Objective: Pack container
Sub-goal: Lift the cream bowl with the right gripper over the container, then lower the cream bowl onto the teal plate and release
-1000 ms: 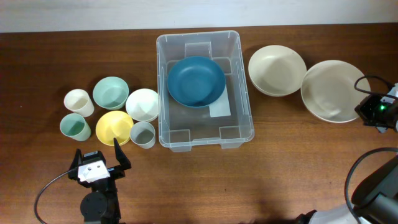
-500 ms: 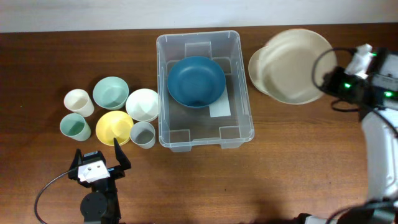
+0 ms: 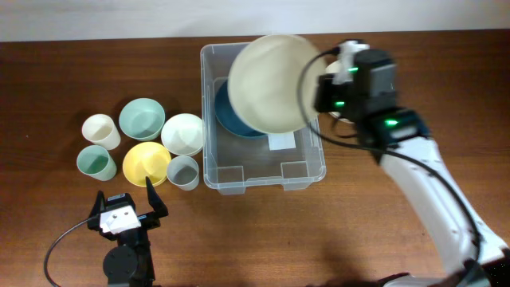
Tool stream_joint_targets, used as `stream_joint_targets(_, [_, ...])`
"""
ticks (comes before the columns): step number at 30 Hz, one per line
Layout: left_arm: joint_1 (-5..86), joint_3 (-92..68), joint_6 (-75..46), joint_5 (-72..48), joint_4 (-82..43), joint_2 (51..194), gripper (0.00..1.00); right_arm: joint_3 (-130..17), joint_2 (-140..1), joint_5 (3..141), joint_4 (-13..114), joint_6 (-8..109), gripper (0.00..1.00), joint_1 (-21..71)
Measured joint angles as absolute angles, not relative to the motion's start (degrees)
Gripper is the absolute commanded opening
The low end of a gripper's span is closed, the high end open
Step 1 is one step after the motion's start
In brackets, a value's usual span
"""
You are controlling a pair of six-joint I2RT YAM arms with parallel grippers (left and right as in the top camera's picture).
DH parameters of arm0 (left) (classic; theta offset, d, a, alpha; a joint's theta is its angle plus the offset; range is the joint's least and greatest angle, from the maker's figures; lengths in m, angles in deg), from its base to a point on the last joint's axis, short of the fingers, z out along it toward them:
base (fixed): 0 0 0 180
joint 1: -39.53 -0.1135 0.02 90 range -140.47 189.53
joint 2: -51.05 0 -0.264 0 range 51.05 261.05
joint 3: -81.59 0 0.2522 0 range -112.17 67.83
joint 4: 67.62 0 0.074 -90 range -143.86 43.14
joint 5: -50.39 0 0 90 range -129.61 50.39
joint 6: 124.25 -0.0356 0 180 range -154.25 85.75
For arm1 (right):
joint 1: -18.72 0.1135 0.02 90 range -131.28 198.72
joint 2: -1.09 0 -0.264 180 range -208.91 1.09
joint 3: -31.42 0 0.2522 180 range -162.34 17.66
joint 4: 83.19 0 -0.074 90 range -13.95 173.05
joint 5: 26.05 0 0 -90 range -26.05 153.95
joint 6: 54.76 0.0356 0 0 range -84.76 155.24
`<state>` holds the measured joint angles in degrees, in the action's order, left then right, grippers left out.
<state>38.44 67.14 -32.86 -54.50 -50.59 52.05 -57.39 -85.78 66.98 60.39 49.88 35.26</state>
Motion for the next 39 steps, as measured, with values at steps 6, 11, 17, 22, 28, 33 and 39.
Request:
stream_joint_targets(6, [38.44,67.14,-32.86,-54.48,-50.59,52.05,0.99,-57.39,-92.19,58.37,66.42,50.05,0.04,42.69])
stream_joint_targets(11, [38.44,67.14,-32.86,-54.48,-50.59,52.05,0.99,-57.39,-96.67,54.41,69.79,50.03,0.04,44.02])
stream_joint_targets(17, [38.44,67.14,-32.86,-54.48,-50.59,52.05,0.99,-57.39,-101.54,52.47,73.2,50.03,0.04,44.0])
stream_joint_targets(22, [38.44,67.14,-32.86,-54.48,-50.59,52.05,0.99,-57.39,-105.48,52.33,75.78,50.05,0.04,44.0])
stream_joint_targets(28, [38.44,67.14,-32.86,-54.5,-50.59,52.05,0.99,-57.39,-106.96,52.16,77.94,50.36,0.47,44.0])
stream_joint_targets(33, [38.44,67.14,-32.86,-54.5,-50.59,52.05,0.99,-57.39,-106.85,52.23,80.43,50.27,0.62,44.0])
stream_joint_targets(39, [38.44,67.14,-32.86,-54.48,-50.59,52.05,0.99,-57.39,-102.5,50.65,78.23,49.81,0.69,43.59])
